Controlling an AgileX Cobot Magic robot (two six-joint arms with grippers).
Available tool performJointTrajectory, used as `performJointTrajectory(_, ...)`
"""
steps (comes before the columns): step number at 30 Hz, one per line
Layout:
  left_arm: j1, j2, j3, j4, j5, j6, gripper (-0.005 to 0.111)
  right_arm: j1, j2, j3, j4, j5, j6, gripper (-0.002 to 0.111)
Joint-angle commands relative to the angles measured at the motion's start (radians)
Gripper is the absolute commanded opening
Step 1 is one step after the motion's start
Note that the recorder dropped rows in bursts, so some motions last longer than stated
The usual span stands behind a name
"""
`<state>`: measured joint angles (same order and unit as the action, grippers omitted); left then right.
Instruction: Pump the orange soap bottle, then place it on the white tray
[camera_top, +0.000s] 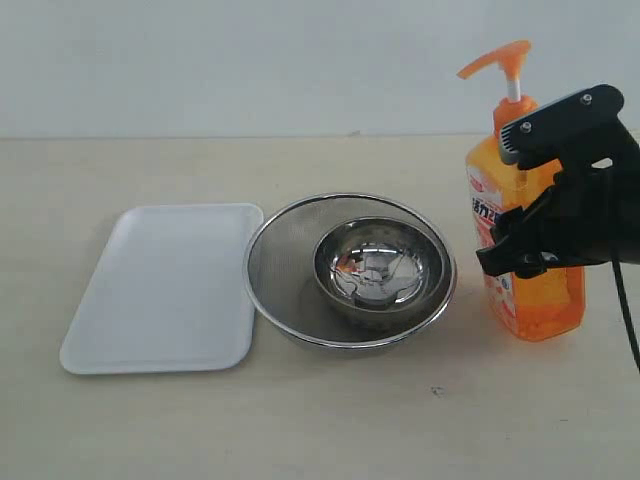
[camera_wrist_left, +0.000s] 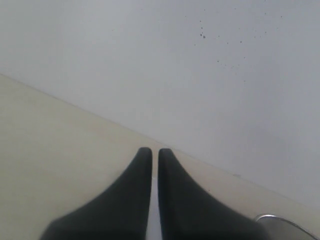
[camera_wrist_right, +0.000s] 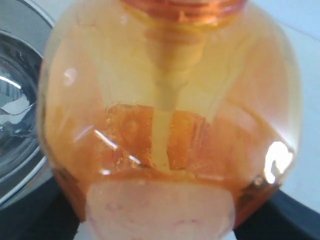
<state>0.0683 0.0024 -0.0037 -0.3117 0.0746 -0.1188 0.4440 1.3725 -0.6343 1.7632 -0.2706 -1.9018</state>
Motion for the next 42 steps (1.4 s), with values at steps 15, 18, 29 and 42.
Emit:
performJointTrajectory(15, 0.000, -0.002, 0.004, -0.005, 0.001, 0.007, 0.005, 0.045, -0.019, -0.018, -0.101, -0.046, -0.017, 0.000)
performJointTrajectory(18, 0.000, -0.002, 0.004, -0.005, 0.001, 0.007, 0.005, 0.119, 0.025, -0.018, -0.122, -0.138, -0.017, 0.000)
performJointTrajectory(29, 0.000, -0.002, 0.004, -0.006, 0.001, 0.026, 0.005, 0.148, 0.056, -0.018, -0.179, -0.227, 0.043, 0.000)
performJointTrajectory(42, 0.000, -0.002, 0.004, -0.006, 0.001, 0.029, 0.005, 0.148, 0.056, -0.018, -0.228, -0.172, 0.045, 0.000)
